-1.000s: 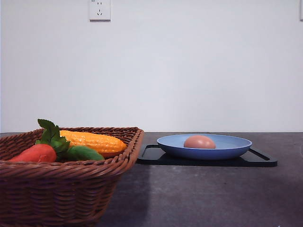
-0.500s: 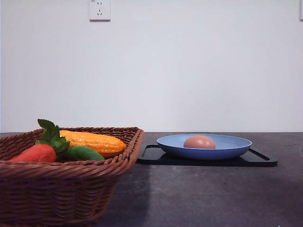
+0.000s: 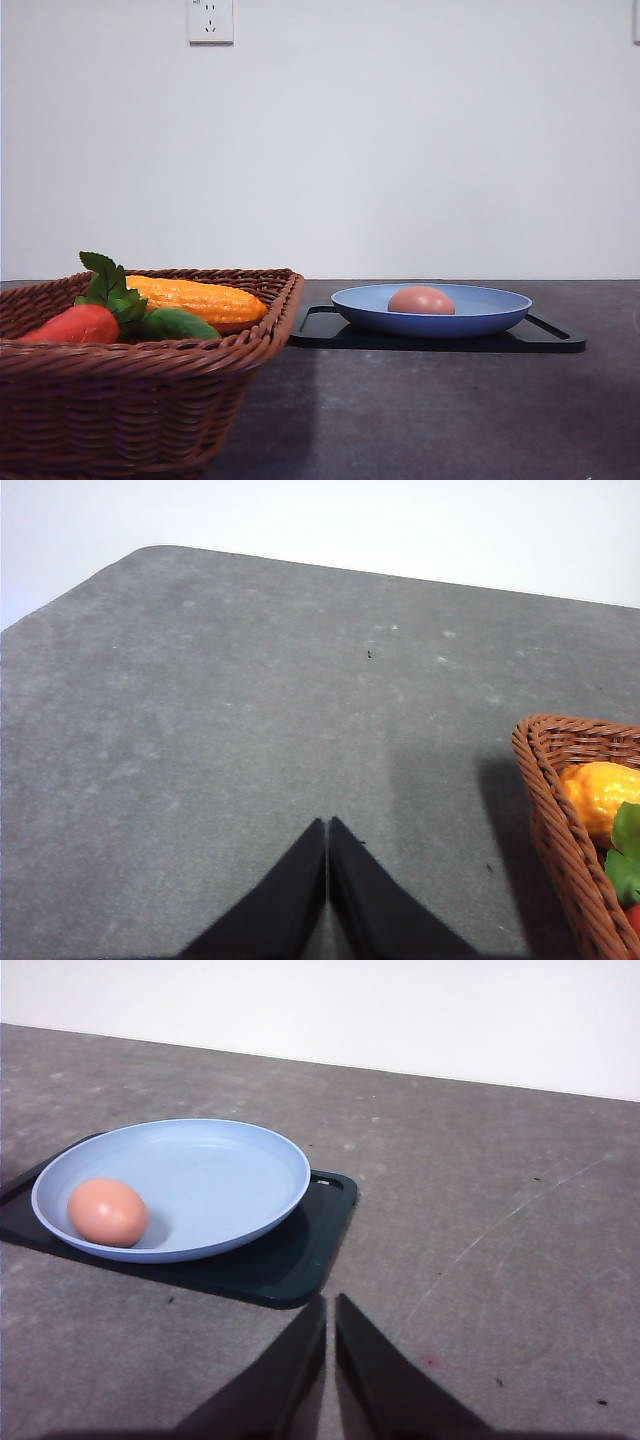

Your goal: Transfer egg from basket to plate and serve

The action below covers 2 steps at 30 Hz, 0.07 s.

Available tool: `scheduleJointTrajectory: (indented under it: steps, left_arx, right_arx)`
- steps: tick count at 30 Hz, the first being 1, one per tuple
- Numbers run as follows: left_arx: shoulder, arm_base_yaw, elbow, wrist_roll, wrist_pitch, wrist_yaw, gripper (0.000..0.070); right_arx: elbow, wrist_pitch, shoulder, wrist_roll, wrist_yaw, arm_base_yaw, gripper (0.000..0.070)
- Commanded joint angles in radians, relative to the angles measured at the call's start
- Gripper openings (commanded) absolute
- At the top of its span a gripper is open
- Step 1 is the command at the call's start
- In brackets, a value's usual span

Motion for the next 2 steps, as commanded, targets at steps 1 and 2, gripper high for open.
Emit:
scheduleJointTrajectory:
  steps: [1, 2]
  left_arx:
    - [-0.002, 0.0, -0.024, -0.003, -0.012, 0.002, 0.0]
    - [-0.002, 0.0, -0.024, -0.003, -0.012, 0.002, 0.0]
  right_arx:
    - [-0.006, -0.003, -0.001, 0.005, -0.002, -0.002, 0.0]
    - [-0.006, -0.003, -0.001, 0.006, -0.002, -0.002, 0.0]
